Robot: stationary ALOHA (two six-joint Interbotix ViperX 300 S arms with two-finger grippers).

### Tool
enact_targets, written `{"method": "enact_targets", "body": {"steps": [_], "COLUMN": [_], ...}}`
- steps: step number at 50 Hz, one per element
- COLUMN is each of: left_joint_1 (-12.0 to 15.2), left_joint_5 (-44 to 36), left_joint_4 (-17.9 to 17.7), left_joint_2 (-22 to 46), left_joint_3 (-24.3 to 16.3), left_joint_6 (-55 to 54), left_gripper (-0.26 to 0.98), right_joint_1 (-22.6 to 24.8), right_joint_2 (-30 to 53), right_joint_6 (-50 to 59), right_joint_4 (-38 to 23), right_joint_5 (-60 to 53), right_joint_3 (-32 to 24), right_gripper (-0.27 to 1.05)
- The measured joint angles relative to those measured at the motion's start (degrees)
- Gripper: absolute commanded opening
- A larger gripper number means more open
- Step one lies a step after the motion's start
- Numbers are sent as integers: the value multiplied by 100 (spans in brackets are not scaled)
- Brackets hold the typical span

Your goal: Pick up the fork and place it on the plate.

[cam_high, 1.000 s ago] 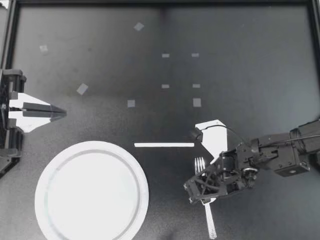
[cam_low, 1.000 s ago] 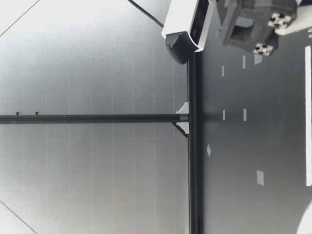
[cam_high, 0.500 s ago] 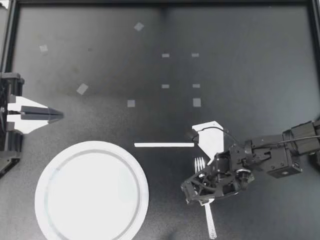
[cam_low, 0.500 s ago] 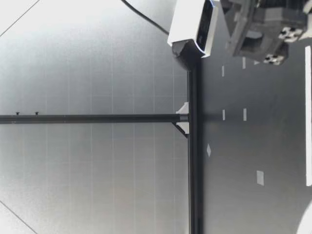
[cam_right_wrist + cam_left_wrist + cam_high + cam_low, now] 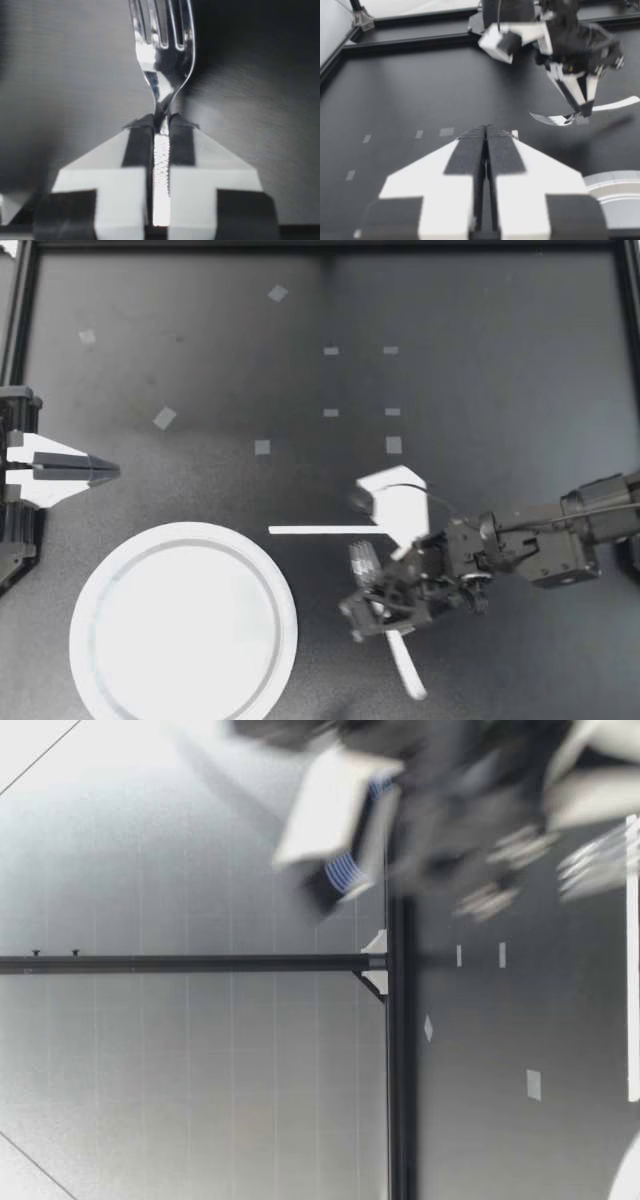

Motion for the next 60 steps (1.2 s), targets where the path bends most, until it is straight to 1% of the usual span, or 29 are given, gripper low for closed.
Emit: {"method": "enact_targets", "body": {"steps": [3,8,11,12,15,17,19,23,26,29,32,35,40,45,49,53,60], "left_joint_1": [0,0,9,0,0,0,9,9,9,0,9,9,0,0,-97,-211,-308], "left_joint_5": [-79,-422,-782,-940,-1230,-1371,-1424,-1433,-1433,-1459,-1556,-1705,-2092,-2426,-2566,-2602,-2602], "left_joint_4": [0,-88,-202,-237,-255,-264,-264,-255,-246,-237,-202,-158,-105,-9,18,44,97], "left_joint_2": [9,70,114,132,176,237,325,633,1002,1327,1661,1942,2268,2470,2566,2663,2716], "left_joint_3": [62,202,211,211,185,105,9,-255,-536,-782,-1037,-1239,-1441,-1450,-1450,-1459,-1450], "left_joint_6": [-53,-229,-439,-554,-817,-993,-1090,-1195,-1204,-1204,-1204,-1195,-1204,-1213,-1213,-1213,-1169], "left_gripper": [6,7,7,7,8,9,12,22,32,41,50,57,58,58,58,58,58], "right_joint_1": [-18,-44,-53,-53,-62,-62,-62,-62,-70,-70,-88,-123,-229,-316,-369,-396,-457], "right_joint_2": [-193,-536,-738,-826,-993,-1081,-1187,-1327,-1397,-1389,-1380,-1336,-1187,-1143,-1143,-1151,-1143], "right_joint_6": [-53,-255,-387,-448,-519,-519,-519,-510,-492,-483,-483,-492,-475,-466,-466,-457,-466], "right_joint_4": [-624,-2039,-2892,-3278,-4104,-4667,-5423,-6715,-7497,-8033,-8429,-8569,-8640,-8640,-8640,-8640,-8648], "right_joint_5": [9,9,0,-26,-132,-246,-448,-870,-1169,-1406,-1626,-1775,-1872,-1907,-1925,-1986,-2250], "right_joint_3": [-378,-976,-1160,-1195,-1257,-1266,-1266,-1310,-1380,-1459,-1529,-1608,-1652,-1652,-1661,-1661,-1740], "right_gripper": [2,2,2,2,2,2,2,2,2,2,2,2,2,2,2,2,2]}}
